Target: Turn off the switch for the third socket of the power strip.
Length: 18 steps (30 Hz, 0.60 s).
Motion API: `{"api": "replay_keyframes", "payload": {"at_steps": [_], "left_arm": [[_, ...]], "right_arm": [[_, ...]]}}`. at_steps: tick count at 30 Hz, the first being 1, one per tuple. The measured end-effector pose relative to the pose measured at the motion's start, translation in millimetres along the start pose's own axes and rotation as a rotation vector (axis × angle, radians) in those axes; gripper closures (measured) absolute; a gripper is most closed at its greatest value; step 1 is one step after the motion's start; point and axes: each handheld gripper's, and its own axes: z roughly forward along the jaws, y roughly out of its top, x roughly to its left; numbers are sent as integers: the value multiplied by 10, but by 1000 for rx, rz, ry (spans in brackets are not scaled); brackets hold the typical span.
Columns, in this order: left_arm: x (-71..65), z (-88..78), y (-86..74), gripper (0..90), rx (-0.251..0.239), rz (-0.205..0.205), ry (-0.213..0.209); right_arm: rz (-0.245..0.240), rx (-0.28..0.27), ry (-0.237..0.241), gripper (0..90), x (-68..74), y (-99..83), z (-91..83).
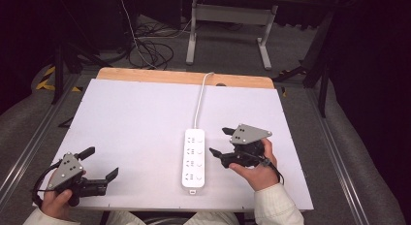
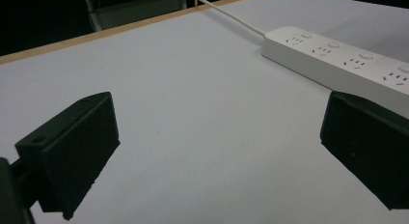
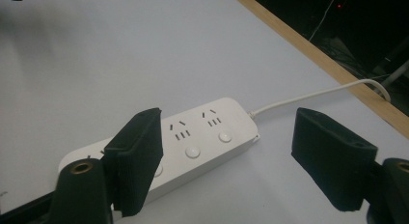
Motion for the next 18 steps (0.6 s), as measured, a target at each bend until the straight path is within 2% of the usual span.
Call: {"api": "replay_keyframes", "payload": {"at_steps": [11,15,18], "left_arm": [[7,-2,0,4,1,4,1],[9,-5,0,4,1,4,1],[8,-7,0,4,2,4,0]], "right_arm": [[-20,18,34,267,38,131,168],[-3,78,58,276,41,181,290],[15,93,76,282,39,192,338]]}}
